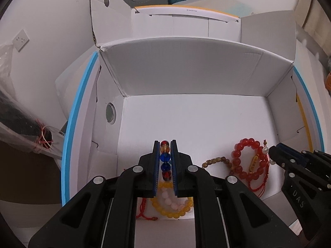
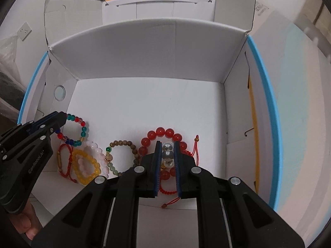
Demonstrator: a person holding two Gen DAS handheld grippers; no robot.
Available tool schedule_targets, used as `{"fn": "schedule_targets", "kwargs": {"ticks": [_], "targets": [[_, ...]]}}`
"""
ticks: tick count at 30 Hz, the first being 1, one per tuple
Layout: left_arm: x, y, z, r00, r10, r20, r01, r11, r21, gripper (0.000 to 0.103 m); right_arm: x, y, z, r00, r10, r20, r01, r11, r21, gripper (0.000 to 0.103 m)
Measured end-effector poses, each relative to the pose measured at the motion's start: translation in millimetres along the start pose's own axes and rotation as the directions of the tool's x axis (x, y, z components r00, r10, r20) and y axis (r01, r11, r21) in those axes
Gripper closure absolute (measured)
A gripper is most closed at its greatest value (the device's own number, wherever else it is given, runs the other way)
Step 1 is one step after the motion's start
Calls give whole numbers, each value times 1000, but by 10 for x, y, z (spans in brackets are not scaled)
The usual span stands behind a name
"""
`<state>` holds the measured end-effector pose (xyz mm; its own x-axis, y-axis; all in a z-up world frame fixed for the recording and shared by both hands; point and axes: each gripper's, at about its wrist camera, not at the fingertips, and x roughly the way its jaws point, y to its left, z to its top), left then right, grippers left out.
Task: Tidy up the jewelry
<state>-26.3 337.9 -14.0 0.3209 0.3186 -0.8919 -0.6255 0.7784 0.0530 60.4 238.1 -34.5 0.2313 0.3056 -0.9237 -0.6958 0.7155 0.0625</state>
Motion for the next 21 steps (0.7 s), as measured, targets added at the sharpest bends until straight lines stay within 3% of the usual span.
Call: {"fn": "schedule_targets", "kwargs": {"ticks": [5,6,8,10,12,18,21], "targets": [[-74,25,-2,1000,13,22,-13,1000,-6,91,-49,3,15,1000,5,11,-5,1000,2,90],[-92,25,3,1000,13,24,-13,1000,-7,91,-85,-5,11,1000,9,20,-9,1000,5,84],[-175,38,-16,999,8,39,-8,1000,-13,81,-160,-5,-4,999,6,42,-6,1000,8,69],[-252,48,-39,998,9,56,-8,1000,-19,74,-267,-4,-27,997,-3,72,2,1000,7,63],[-357,60,-77,997,0,73,1,1000,-24,69,-366,-9,-55,996,1,94,-2,1000,6,51],[-730,80,-237,990,-12,138,17,999,-37,38,-780,-40,-176,983,0,184,-3,1000,16,29],[-925,94,-335,984,-24,176,32,999,-40,31,-965,-36,-307,975,13,223,-18,1000,23,21]]}}
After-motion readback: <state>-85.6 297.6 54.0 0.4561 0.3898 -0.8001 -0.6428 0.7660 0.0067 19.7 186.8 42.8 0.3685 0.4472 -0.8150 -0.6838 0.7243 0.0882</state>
